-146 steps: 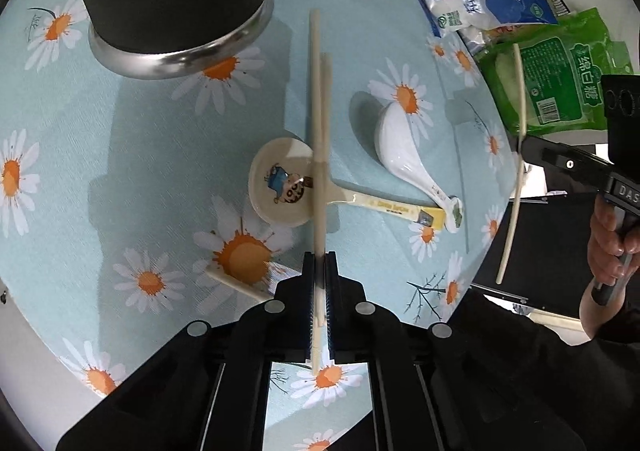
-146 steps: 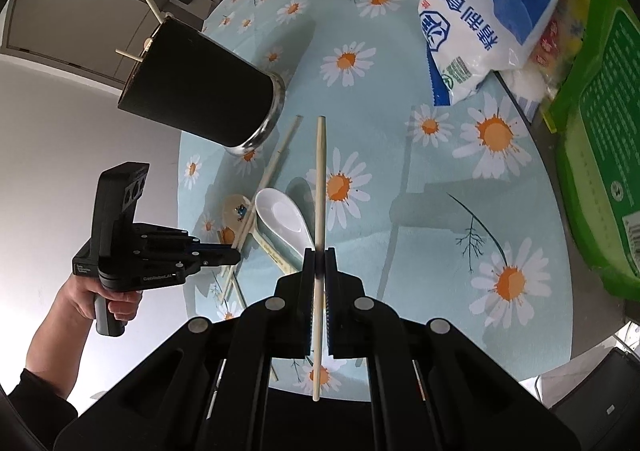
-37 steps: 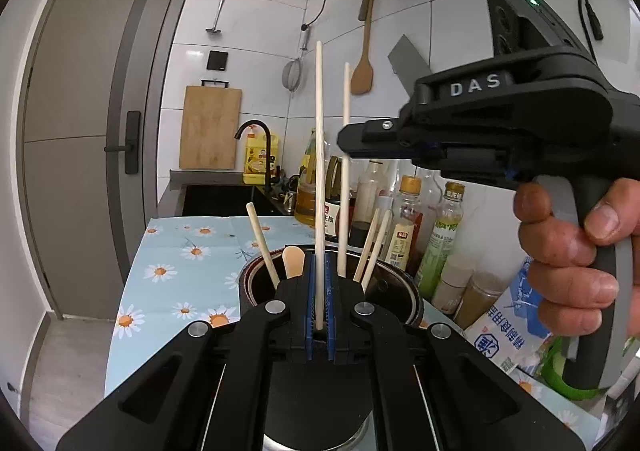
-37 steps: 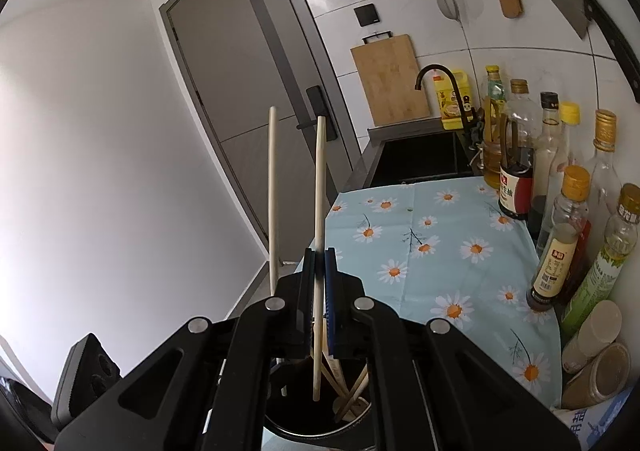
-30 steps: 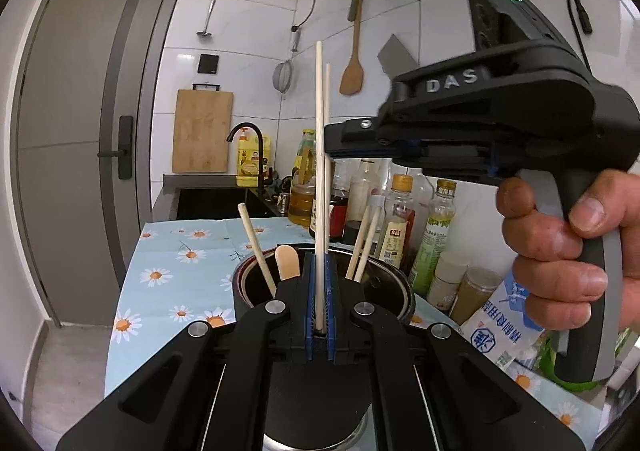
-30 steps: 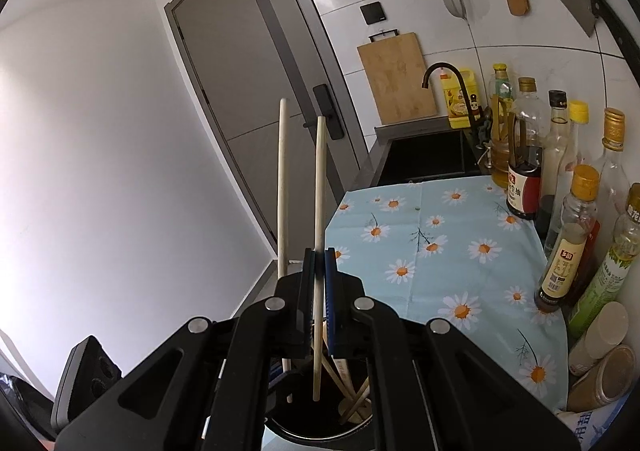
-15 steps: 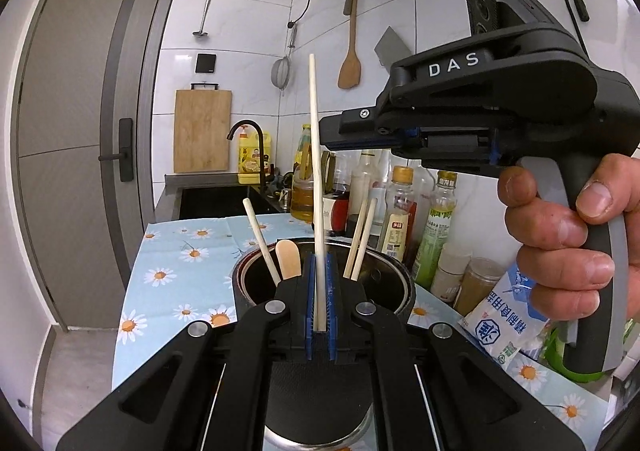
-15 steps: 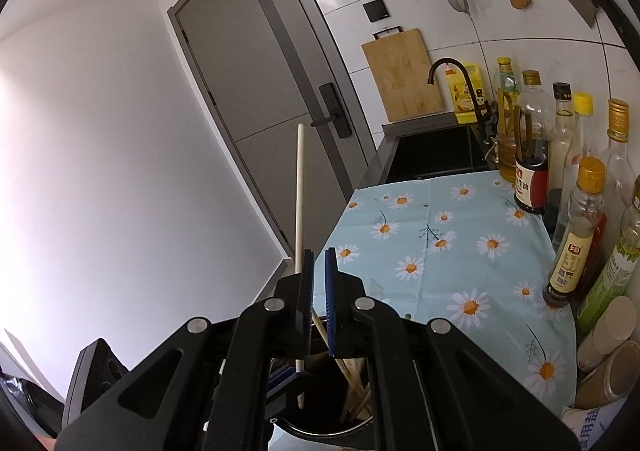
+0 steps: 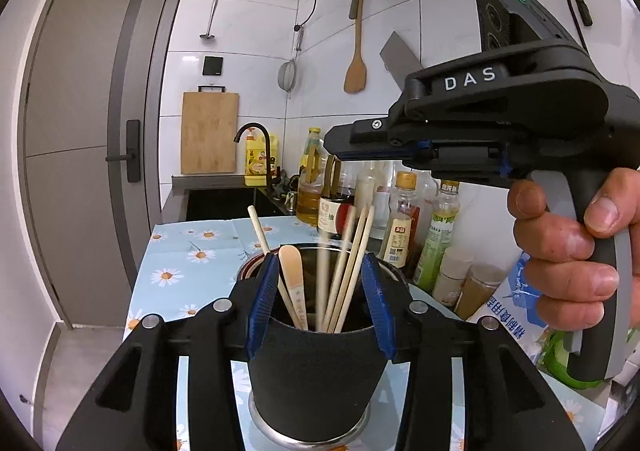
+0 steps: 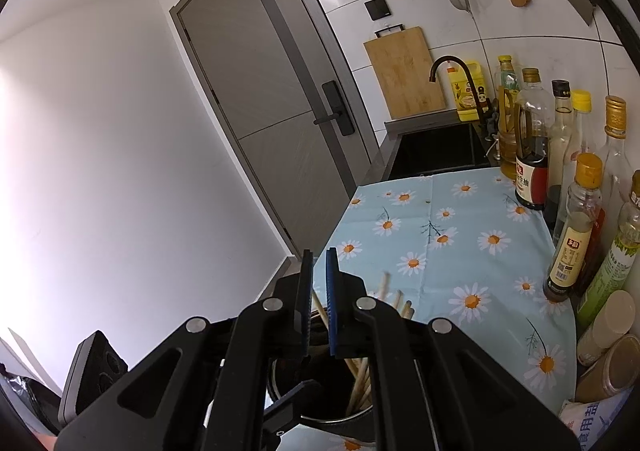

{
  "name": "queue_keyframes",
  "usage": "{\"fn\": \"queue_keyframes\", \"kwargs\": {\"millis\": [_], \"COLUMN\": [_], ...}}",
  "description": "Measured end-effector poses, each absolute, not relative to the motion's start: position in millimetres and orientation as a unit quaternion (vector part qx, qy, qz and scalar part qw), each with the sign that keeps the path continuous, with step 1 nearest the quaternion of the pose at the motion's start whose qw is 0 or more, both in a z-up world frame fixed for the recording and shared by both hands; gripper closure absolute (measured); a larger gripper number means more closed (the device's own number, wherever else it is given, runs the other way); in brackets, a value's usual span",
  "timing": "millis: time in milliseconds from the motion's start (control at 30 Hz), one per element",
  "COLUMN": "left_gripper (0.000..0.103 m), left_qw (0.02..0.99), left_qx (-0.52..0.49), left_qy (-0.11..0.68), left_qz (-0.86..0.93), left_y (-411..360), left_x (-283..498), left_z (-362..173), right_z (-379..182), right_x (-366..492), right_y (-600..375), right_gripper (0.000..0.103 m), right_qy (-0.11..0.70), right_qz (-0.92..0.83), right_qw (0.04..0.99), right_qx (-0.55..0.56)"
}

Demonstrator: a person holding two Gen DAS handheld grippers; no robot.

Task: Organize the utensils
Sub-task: 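Withdraw both open grippers from the holder and move them over the table items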

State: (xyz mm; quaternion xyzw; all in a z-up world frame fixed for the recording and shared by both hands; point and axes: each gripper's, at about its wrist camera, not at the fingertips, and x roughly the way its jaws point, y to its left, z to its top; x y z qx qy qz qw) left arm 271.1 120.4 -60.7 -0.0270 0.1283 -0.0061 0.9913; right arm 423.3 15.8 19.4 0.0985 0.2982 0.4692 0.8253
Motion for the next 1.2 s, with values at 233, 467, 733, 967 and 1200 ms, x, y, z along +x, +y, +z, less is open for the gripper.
{"fn": "queue_keyframes", "kwargs": {"millis": [233, 467, 733, 967, 1200], "left_gripper": [0.061, 0.061, 0.061, 0.061, 0.061], "left_qw": [0.992, 0.991, 0.986, 0.979, 0.970], "left_qx": [-0.019, -0.020, -0.029, -0.033, -0.055], "left_qy": [0.124, 0.134, 0.165, 0.198, 0.233], "left_qz": [0.004, 0.015, 0.018, 0.025, 0.038], "left_y": [117.4, 118.9, 115.3, 107.8, 104.4], "left_x": [265.0, 250.7, 222.3, 192.8, 164.8], "left_z": [-51.9, -33.3, -22.1, -25.3, -40.9], "right_z": [28.2, 35.1, 34.3, 13.6, -11.7], "right_x": [417.5, 405.4, 387.2, 370.2, 358.2], "right_y": [5.2, -16.8, -54.5, -83.1, -96.5], "right_gripper": [0.095, 0.096, 0.087, 0.087, 0.087], "right_qy": [0.289, 0.286, 0.298, 0.323, 0.361], "right_qz": [0.471, 0.469, 0.466, 0.461, 0.464], "right_qw": [0.827, 0.828, 0.826, 0.820, 0.804], "right_qx": [0.107, 0.112, 0.109, 0.099, 0.087]}}
